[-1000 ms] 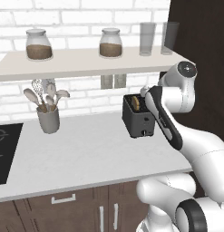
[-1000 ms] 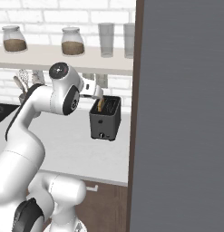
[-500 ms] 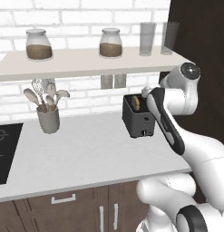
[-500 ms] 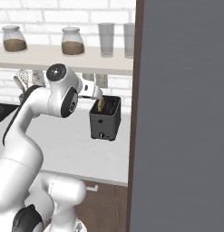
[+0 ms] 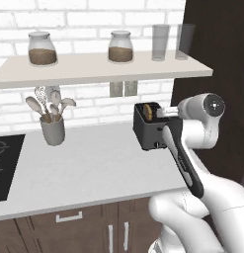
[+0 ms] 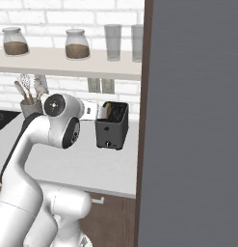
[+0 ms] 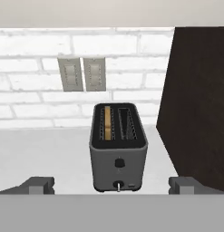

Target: Start the toaster. Once the lever pops up, take the bread to the plate on the dining counter.

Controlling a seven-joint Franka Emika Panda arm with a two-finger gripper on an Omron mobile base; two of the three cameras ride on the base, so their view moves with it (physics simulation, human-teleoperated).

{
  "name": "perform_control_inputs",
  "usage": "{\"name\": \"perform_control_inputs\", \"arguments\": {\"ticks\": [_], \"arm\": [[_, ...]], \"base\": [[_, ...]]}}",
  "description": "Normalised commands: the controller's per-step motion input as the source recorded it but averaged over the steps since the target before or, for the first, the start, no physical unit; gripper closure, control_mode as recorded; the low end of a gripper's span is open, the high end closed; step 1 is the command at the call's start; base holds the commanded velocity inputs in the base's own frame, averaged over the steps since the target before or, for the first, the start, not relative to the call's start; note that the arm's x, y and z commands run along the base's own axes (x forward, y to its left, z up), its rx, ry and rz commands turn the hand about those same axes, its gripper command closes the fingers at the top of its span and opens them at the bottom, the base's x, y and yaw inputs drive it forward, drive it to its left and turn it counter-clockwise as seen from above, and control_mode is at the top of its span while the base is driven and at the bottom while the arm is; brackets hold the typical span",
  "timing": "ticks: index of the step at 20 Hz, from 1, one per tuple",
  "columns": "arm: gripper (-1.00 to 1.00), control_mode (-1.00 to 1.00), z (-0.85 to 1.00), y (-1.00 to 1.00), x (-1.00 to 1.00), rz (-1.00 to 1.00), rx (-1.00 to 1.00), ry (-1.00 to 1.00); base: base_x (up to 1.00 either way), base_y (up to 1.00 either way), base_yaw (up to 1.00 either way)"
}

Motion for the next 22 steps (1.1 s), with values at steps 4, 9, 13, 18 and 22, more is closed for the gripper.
{"name": "perform_control_inputs", "arguments": {"ticks": [4, 9, 13, 18, 22], "arm": [[-1.00, -1.00, -0.24, 0.00, 0.00, 0.00, 0.00, 0.01], [-1.00, -1.00, -0.16, 0.00, 0.09, 0.00, 0.00, 0.01], [-1.00, -1.00, -0.04, 0.00, 0.27, 0.00, 0.00, 0.03], [-1.00, -1.00, 0.00, 0.00, 0.40, 0.00, 0.00, 0.08], [-1.00, -1.00, 0.00, 0.00, 0.36, 0.00, 0.00, 0.09]], "base": [[0.00, 0.00, 0.00], [0.00, 0.00, 0.00], [0.00, 0.00, 0.00], [0.00, 0.00, 0.00], [0.00, 0.00, 0.00]]}}
